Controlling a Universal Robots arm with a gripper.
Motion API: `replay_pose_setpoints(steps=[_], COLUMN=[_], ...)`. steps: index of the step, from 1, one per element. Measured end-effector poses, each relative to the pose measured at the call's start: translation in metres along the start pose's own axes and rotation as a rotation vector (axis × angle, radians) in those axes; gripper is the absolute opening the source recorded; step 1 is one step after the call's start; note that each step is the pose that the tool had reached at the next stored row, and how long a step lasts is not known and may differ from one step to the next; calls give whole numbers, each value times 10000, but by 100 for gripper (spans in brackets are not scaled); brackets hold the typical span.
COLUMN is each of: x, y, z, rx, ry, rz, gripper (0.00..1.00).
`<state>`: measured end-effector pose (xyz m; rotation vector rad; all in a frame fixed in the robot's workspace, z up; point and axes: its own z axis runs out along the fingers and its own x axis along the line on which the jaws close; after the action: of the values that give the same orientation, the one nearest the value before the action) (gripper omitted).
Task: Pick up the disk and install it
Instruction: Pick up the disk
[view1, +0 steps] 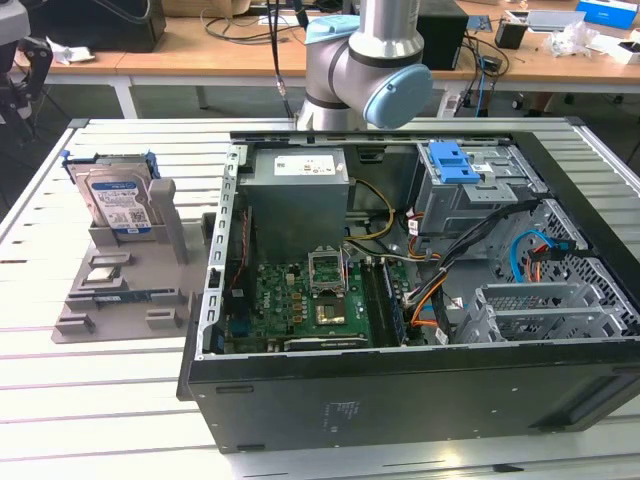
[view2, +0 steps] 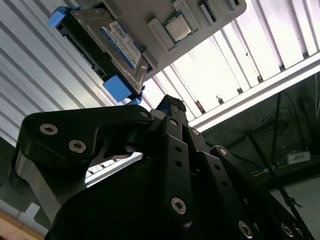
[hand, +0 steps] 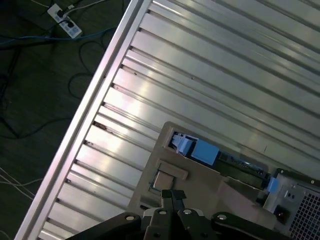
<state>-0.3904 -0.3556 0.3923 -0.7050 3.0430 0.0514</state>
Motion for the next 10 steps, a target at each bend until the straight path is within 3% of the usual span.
replay_pose_setpoints(steps=[6, 8, 10], x=[0, 0, -1], y=[0, 0, -1], z=[0, 0, -1], rx=[-22, -34, 51], ry=[25, 40, 103], rz=[-897, -1412, -1690], gripper=[11, 11, 11])
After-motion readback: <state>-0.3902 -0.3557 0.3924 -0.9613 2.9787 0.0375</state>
